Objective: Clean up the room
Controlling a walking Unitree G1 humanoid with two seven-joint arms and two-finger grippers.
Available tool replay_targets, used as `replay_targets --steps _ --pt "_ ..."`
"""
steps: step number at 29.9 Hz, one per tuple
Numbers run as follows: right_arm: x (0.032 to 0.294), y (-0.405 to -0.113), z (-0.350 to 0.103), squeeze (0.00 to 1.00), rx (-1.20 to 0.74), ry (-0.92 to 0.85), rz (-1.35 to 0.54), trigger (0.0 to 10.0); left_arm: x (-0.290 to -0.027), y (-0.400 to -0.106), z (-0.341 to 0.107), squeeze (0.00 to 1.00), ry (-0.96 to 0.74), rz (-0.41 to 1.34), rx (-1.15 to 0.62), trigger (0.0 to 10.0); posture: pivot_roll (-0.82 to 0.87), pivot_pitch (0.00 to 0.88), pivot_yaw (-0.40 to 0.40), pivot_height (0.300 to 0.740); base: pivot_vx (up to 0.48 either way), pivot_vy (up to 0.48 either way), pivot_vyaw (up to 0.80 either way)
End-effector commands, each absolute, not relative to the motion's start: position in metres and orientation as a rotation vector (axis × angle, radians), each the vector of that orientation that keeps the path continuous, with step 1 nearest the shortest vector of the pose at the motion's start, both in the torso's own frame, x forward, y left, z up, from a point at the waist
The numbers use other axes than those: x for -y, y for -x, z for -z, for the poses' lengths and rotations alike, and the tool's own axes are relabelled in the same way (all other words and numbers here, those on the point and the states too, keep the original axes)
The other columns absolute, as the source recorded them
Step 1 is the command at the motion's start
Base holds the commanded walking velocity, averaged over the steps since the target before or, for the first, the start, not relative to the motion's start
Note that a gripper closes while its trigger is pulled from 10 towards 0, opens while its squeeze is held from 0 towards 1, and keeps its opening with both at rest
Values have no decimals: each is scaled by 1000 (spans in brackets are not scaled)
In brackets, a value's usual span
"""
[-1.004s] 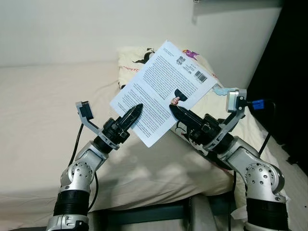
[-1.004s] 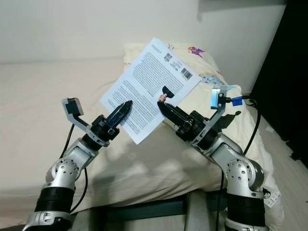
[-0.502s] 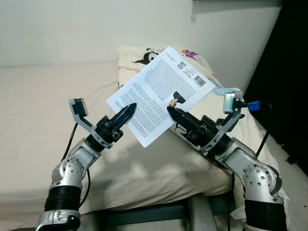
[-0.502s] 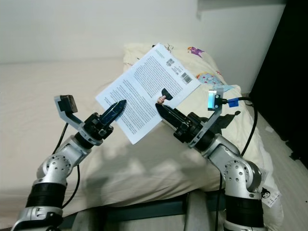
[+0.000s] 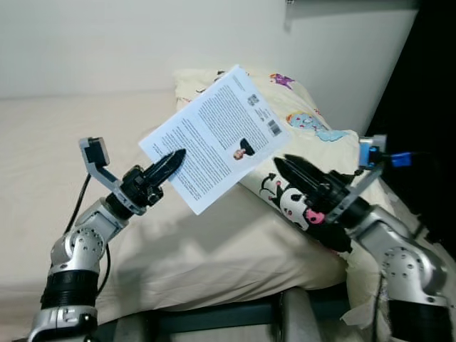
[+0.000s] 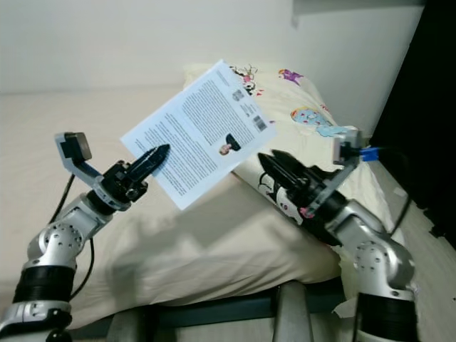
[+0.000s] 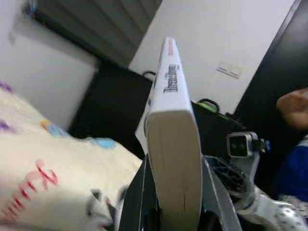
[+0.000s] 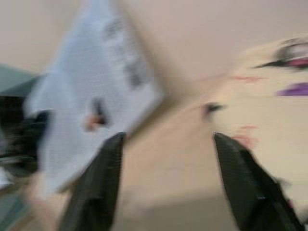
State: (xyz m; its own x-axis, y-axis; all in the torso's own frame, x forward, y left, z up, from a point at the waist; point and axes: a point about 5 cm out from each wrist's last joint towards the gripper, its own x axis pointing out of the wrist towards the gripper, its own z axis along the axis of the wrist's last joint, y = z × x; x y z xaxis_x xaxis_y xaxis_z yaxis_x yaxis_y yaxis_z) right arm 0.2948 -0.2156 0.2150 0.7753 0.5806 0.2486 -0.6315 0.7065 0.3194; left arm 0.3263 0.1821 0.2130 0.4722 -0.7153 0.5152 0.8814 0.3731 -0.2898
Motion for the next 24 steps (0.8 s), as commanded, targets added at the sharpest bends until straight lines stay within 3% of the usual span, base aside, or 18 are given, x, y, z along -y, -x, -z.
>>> replay_targets --steps 1,4,6,9,14,15,24 --pt "239 -289 -222 1000 193 -407 -598 10000 -185 -327 -227 0 466 1077 361 0 3 59 21 501 0 0 0" --pt "252 -284 -229 1000 236 -401 -567 10000 -184 -326 -228 0 400 1095 340 0 -4 61 25 501 0 0 0" --pt "265 -274 -240 1000 300 -387 -551 10000 -177 -323 -232 0 265 1149 298 0 -13 64 30 501 0 0 0" --pt "258 -269 -241 1000 299 -350 -607 10000 -167 -320 -231 0 112 1215 239 0 -11 65 32 501 0 0 0" --pt "241 -266 -237 1000 247 -294 -700 10000 -155 -316 -227 0 15 1279 196 0 -7 65 34 501 0 0 0" --pt "220 -262 -229 0 163 -240 -824 10000 -143 -308 -225 0 -5 1377 172 0 -7 66 36 501 0 0 0" --pt "214 -259 -217 0 60 -188 -868 10000 -136 -291 -220 0 -41 1530 107 0 -3 63 34 501 0 0 0"
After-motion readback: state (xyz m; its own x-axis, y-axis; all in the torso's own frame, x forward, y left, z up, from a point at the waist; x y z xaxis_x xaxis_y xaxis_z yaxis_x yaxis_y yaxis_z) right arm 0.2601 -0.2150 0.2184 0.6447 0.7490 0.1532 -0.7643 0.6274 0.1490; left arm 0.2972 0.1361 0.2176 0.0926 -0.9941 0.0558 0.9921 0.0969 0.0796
